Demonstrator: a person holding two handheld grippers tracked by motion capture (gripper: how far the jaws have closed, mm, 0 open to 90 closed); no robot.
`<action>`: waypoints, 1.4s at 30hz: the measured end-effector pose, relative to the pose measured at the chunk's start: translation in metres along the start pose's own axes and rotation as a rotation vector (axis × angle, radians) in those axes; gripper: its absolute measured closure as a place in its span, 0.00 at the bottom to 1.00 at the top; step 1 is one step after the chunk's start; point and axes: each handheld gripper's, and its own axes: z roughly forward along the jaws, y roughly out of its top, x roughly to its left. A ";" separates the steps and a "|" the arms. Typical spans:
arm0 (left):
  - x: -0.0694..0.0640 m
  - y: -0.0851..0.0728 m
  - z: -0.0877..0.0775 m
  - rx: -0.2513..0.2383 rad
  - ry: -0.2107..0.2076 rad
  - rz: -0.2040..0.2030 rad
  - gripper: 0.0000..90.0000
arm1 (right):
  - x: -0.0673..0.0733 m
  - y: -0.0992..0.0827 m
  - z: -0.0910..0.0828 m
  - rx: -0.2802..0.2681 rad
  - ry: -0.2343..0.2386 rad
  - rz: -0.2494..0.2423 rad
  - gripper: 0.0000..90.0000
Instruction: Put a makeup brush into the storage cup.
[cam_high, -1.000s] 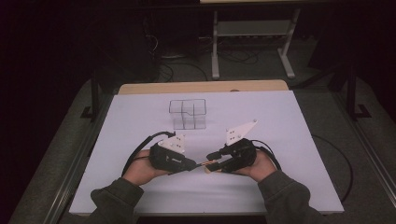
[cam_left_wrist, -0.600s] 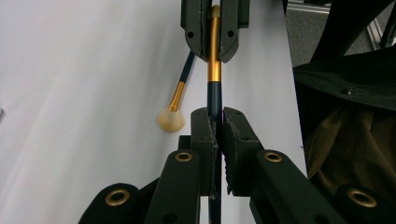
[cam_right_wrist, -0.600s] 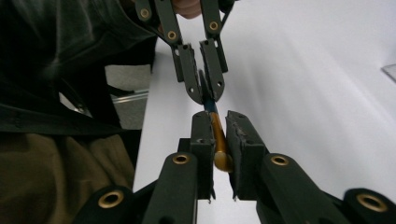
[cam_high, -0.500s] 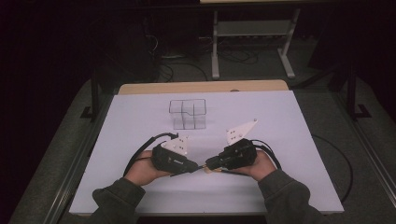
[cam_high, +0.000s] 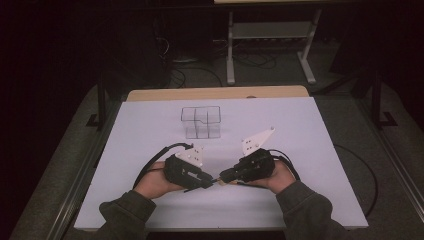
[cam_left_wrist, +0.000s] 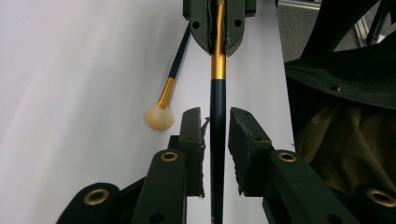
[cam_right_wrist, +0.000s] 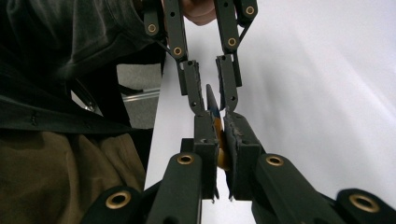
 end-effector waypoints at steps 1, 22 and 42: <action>0.000 0.000 0.000 0.002 -0.004 -0.006 0.83 | 0.000 0.000 0.001 0.007 -0.003 -0.010 0.93; 0.002 0.006 0.006 0.058 -0.026 -0.007 0.91 | 0.002 0.008 0.006 0.042 -0.010 -0.031 0.93; 0.005 0.001 -0.001 0.019 0.006 -0.032 0.93 | -0.001 0.005 -0.001 -0.022 -0.056 0.013 0.60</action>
